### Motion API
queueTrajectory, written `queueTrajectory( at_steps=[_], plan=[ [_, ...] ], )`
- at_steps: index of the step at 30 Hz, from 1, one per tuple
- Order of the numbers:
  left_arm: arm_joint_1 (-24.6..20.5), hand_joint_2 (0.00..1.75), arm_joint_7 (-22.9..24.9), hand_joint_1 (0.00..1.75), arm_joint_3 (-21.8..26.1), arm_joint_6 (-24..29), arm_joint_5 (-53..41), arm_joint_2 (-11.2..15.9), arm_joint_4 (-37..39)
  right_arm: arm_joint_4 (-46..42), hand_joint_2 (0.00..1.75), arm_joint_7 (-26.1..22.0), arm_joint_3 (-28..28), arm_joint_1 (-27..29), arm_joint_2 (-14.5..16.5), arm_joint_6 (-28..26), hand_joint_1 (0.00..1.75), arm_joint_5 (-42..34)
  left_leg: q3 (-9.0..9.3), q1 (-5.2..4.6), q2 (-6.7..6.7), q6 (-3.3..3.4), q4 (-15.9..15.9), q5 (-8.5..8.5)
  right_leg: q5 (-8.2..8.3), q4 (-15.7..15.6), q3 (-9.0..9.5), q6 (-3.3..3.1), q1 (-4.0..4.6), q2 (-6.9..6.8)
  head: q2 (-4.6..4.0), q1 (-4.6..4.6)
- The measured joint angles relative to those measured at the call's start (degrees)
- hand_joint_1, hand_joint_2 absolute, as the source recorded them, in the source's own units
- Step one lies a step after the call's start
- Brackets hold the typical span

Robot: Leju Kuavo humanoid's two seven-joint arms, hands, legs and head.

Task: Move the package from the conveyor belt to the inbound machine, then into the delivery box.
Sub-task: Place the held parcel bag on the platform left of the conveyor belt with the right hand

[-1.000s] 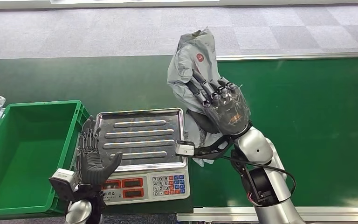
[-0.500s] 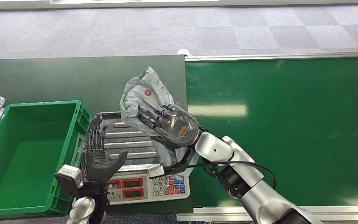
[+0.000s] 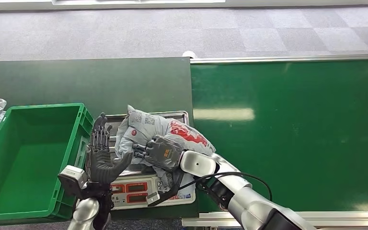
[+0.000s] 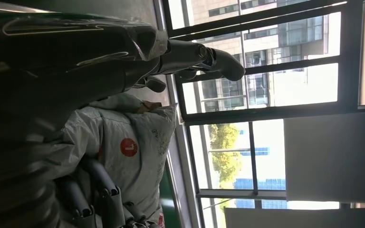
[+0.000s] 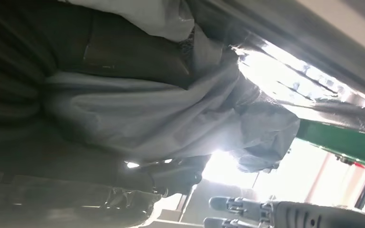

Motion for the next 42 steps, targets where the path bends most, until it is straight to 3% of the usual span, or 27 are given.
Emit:
queueTrajectory(
  at_steps=[6,11,20,21,22,24,25,26,32,37,42],
  plan=[
    [-1.0,1.75,0.0,0.0,-0.1,-0.9,-0.2,0.0,0.6,1.4,1.75,-0.7,1.4,-0.3,0.4,3.6,1.75,-2.9,0.4,0.0,0.01,0.0,0.0,-0.01,-0.02,0.0,0.36,0.0,0.0,-0.01,0.0,0.01],
    [-2.7,1.75,0.5,0.0,-0.4,-1.2,-0.4,0.0,1.9,1.7,1.75,-4.2,1.4,-0.1,0.9,1.5,1.75,-8.1,0.46,0.0,0.03,0.03,0.0,0.01,0.02,0.0,0.48,0.01,0.0,0.01,0.0,0.01],
    [-3.8,1.75,0.6,0.0,-1.2,-1.4,-0.4,0.0,3.5,1.9,1.75,-6.3,1.3,0.1,1.3,2.3,1.74,-10.7,0.43,0.0,0.03,0.02,0.0,0.01,0.03,0.0,0.4,0.02,0.0,0.03,0.0,0.01],
    [-3.9,1.75,0.6,0.0,-1.3,-1.5,-0.4,0.0,3.7,1.9,1.75,-6.6,1.3,0.2,1.3,2.6,1.63,-11.2,0.43,0.0,0.03,0.02,0.0,0.0,0.03,0.0,0.4,0.02,0.0,0.03,0.0,0.0],
    [-3.9,1.75,0.6,0.0,-1.4,-1.5,-0.4,0.0,3.8,1.9,1.75,-6.8,1.3,0.2,1.4,2.9,1.3,-11.7,0.43,0.0,0.04,0.02,0.0,0.0,0.03,0.0,0.4,0.02,0.0,0.03,0.0,0.01],
    [-4.0,1.75,0.5,0.0,-1.6,-1.6,-0.4,0.0,4.1,1.9,1.75,-7.0,1.3,0.5,1.6,2.3,0.43,-12.9,0.42,0.01,0.04,0.02,0.0,0.0,0.03,0.0,0.4,0.02,0.0,0.03,0.0,0.01],
    [-4.0,1.75,0.5,0.0,-1.7,-1.7,-0.4,0.0,4.2,1.9,1.75,-7.2,1.2,0.7,1.7,1.8,0.1,-13.9,0.42,0.01,0.04,0.02,0.0,0.01,0.03,0.0,0.41,0.02,0.0,0.03,0.0,0.02],
    [-4.0,1.75,0.5,0.0,-1.7,-1.7,-0.4,0.0,4.3,1.9,1.75,-7.6,1.0,1.0,1.9,1.1,0.0,-15.3,0.42,0.0,0.04,0.02,0.0,0.01,0.03,0.0,0.41,0.02,0.0,0.03,0.0,0.02],
    [-3.9,1.75,0.5,0.0,-1.7,-1.7,-0.4,0.0,4.3,1.5,1.75,-10.3,-1.9,2.7,2.2,-2.2,0.0,-25.2,0.34,0.0,0.03,0.03,0.0,0.01,0.04,0.0,0.37,0.02,0.0,0.03,0.0,0.01],
    [-3.8,1.75,0.5,0.0,-1.6,-1.7,-0.4,0.0,4.3,-0.7,1.75,-11.5,-5.3,4.3,2.2,-8.1,0.0,-32.0,0.23,0.0,0.02,0.02,0.0,0.01,0.04,0.0,0.24,0.02,0.0,0.03,0.0,0.01],
    [-3.5,1.75,0.6,0.0,-1.5,-1.0,-0.5,0.0,4.3,-5.4,1.75,-11.8,-8.9,5.8,1.4,-10.7,0.0,-33.1,0.14,0.0,0.02,0.03,0.0,0.01,0.04,0.0,0.16,0.02,0.0,0.03,0.0,0.01]
  ],
)
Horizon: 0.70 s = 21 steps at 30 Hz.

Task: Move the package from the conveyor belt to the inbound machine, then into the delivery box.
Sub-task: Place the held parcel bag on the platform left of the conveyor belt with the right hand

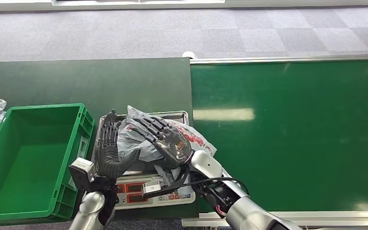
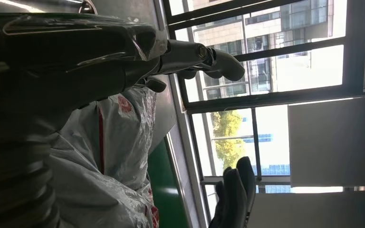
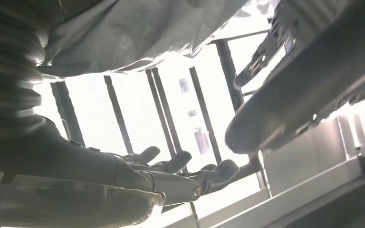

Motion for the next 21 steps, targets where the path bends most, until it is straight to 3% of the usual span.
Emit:
queueTrajectory(
  at_steps=[8,21],
  plan=[
    [0.0,1.75,0.0,0.0,0.2,0.1,-0.1,0.0,0.0,-6.8,1.75,0.0,-4.4,2.8,-1.1,-0.1,0.0,-1.1,-0.07,0.0,0.0,0.0,0.0,0.0,0.0,0.0,-0.07,0.0,0.0,0.0,0.0,0.0],
    [0.0,1.75,0.0,0.0,0.5,0.1,-0.3,-0.1,0.0,-9.9,1.75,0.0,-5.7,4.1,-1.7,-0.1,0.0,-2.7,-0.1,0.0,-0.01,0.0,0.0,0.0,0.0,0.0,-0.11,0.0,0.0,0.0,0.0,0.0]
  ],
)
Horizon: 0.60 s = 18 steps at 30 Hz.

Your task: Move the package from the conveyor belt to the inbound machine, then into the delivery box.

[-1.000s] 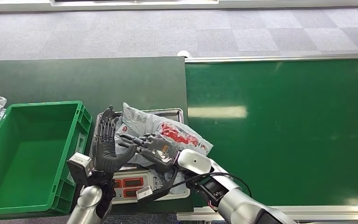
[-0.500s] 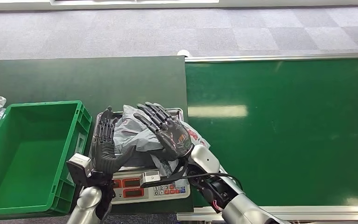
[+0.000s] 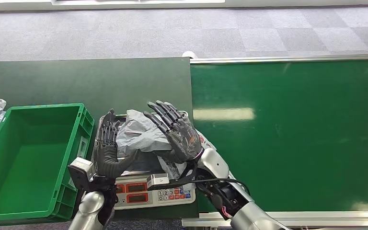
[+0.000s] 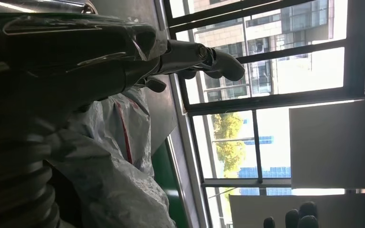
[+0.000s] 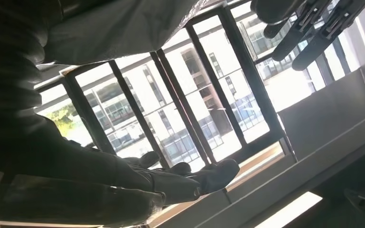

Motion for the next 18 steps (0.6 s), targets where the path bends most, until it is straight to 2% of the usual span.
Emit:
queueTrajectory(
  at_steps=[5,9,11,14,16,18],
  plan=[
    [0.0,1.75,0.0,0.0,0.0,0.0,-0.4,-0.2,0.0,-1.7,1.75,-0.1,-1.4,0.9,-0.3,0.1,0.0,-0.8,-0.02,0.0,0.0,0.0,0.0,0.0,0.0,0.0,-0.02,0.0,0.0,0.0,0.0,0.01],
    [0.0,1.75,0.1,0.0,0.0,0.1,-0.5,-0.5,0.0,-3.5,1.75,-0.1,-0.9,1.7,-0.6,2.6,0.0,-14.1,-0.04,0.0,0.0,0.0,0.0,0.0,0.0,0.0,-0.04,0.0,0.0,0.0,0.0,-0.01],
    [0.0,1.75,0.2,0.0,0.0,0.3,-0.7,-0.6,0.0,-5.9,1.75,-0.1,-0.7,2.7,-1.1,8.2,0.0,-23.0,-0.04,0.0,0.0,0.0,0.0,0.0,0.0,0.0,-0.05,0.0,0.0,0.0,0.0,0.0],
    [0.0,1.75,0.2,0.0,0.0,0.8,-0.8,-0.6,0.1,-9.8,1.75,0.0,-1.6,5.0,-1.7,22.9,0.0,-34.2,-0.08,0.0,0.01,0.0,0.0,0.0,0.0,0.0,-0.08,0.0,0.0,0.0,0.0,0.0],
    [0.0,1.75,0.2,0.0,0.0,1.0,-0.8,-0.5,0.2,-11.6,1.75,0.6,-2.9,6.8,-1.8,31.9,0.0,-37.1,-0.12,0.0,0.0,0.0,0.0,0.0,0.0,0.0,-0.12,0.0,0.0,0.0,0.0,0.0],
    [0.0,1.75,0.0,0.0,0.0,1.0,-0.7,-0.4,0.6,-12.8,1.75,1.4,-4.3,8.2,-1.9,38.1,0.0,-37.9,-0.15,0.0,0.0,0.0,0.0,0.0,0.0,0.0,-0.16,0.0,0.0,0.0,0.0,-0.01]
  ],
)
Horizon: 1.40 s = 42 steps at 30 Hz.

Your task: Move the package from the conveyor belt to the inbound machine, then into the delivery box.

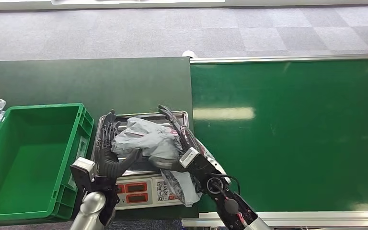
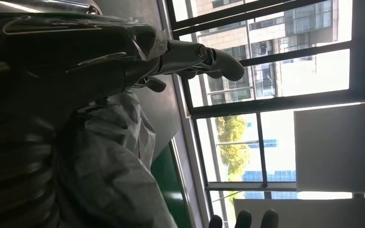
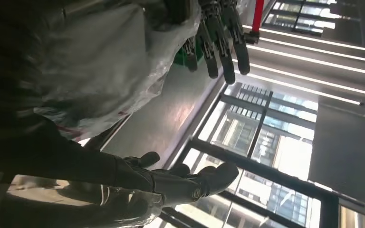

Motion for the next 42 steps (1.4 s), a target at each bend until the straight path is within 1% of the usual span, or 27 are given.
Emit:
queueTrajectory(
  at_steps=[2,7,10,14,24,26,28,31,33,36,39,42],
  plan=[
    [0.0,1.75,-0.2,0.0,0.0,-0.1,0.0,0.1,0.4,-0.5,1.75,0.9,-1.4,0.9,0.0,3.5,0.0,0.8,-0.01,0.0,0.0,0.0,0.0,0.0,0.0,0.0,-0.01,0.0,0.0,0.0,0.0,0.01],
    [-0.2,1.75,-0.9,0.0,-0.2,-0.8,-0.1,0.1,1.6,-0.3,1.75,3.4,-4.0,2.2,-0.1,9.4,0.0,4.2,-0.01,0.0,0.01,0.01,0.0,0.01,0.01,0.0,-0.01,0.0,0.0,0.0,0.0,0.01],
    [-0.7,1.75,-1.1,0.0,-0.3,-1.0,-0.1,0.1,2.6,0.2,1.75,4.2,-4.8,2.2,-0.1,11.6,0.0,4.9,-0.01,-0.01,0.0,0.01,0.0,0.01,0.01,0.0,0.0,0.01,-0.01,0.0,0.0,0.01],
    [-1.6,1.75,-1.1,0.0,-0.3,-1.1,-0.1,0.1,3.8,1.2,1.75,4.4,-5.8,1.9,-0.1,12.9,0.0,5.1,-0.01,0.0,0.0,0.01,0.0,0.01,0.01,0.0,0.0,0.01,0.0,0.0,0.0,0.0],
    [-2.4,1.75,-1.2,0.0,-0.2,-1.1,-0.2,0.1,5.1,2.8,1.75,4.1,-6.8,1.3,-0.1,13.2,0.0,5.2,-0.01,0.0,0.0,0.01,0.0,0.01,0.01,0.0,0.0,0.01,0.0,0.0,0.0,0.01],
    [-2.5,1.75,-1.8,0.0,-0.2,-0.5,0.0,0.1,5.1,3.0,1.75,3.2,-7.3,1.2,0.0,13.5,0.0,4.6,-0.01,0.0,0.0,0.01,0.0,0.01,0.01,0.0,0.01,0.01,0.0,0.0,0.0,0.01],
    [-2.2,1.75,-2.7,0.0,0.3,1.3,1.2,0.0,4.4,3.0,1.75,1.6,-8.2,1.2,0.0,12.7,0.0,3.4,-0.01,0.0,0.01,0.01,0.0,0.02,0.02,0.0,0.01,0.01,0.0,0.0,0.0,-0.01],
    [-1.5,1.75,-3.2,0.0,2.3,4.6,4.8,-0.6,1.2,1.9,1.75,-0.9,-11.1,1.6,0.3,8.3,0.0,1.1,-0.01,0.0,0.0,0.01,0.0,0.02,0.02,0.0,0.0,0.01,0.0,0.0,0.0,0.0],
    [-1.2,1.75,-3.2,0.0,4.2,5.6,6.9,-1.0,-0.9,0.0,1.75,-1.4,-13.5,2.3,0.4,6.1,0.0,-0.9,-0.02,0.0,0.0,0.01,0.0,0.01,0.01,0.0,0.0,0.01,0.0,-0.01,0.0,0.0],
    [-0.8,1.75,-3.2,0.0,6.9,6.3,8.4,-1.5,-3.0,-4.2,1.75,-1.7,-17.0,4.0,0.2,4.2,0.0,-4.2,-0.03,0.0,0.0,0.01,0.0,0.01,0.01,0.0,-0.02,0.01,0.0,-0.01,0.0,0.0],
    [-0.6,1.75,-3.2,0.0,8.8,7.1,8.9,-1.9,-4.4,-7.7,1.75,-1.8,-20.3,5.6,-0.2,4.4,0.0,-7.8,-0.03,0.0,0.01,0.01,0.0,0.01,0.01,0.0,-0.02,0.01,0.0,0.0,0.0,0.0],
    [0.2,1.75,-3.2,0.0,10.4,8.4,8.9,-2.3,-6.2,-10.2,1.75,-1.8,-23.7,7.2,-0.7,6.8,0.0,-10.8,-0.03,-0.01,0.01,0.01,0.0,0.01,0.01,0.0,-0.01,0.01,-0.01,0.0,0.0,0.01]
  ],
)
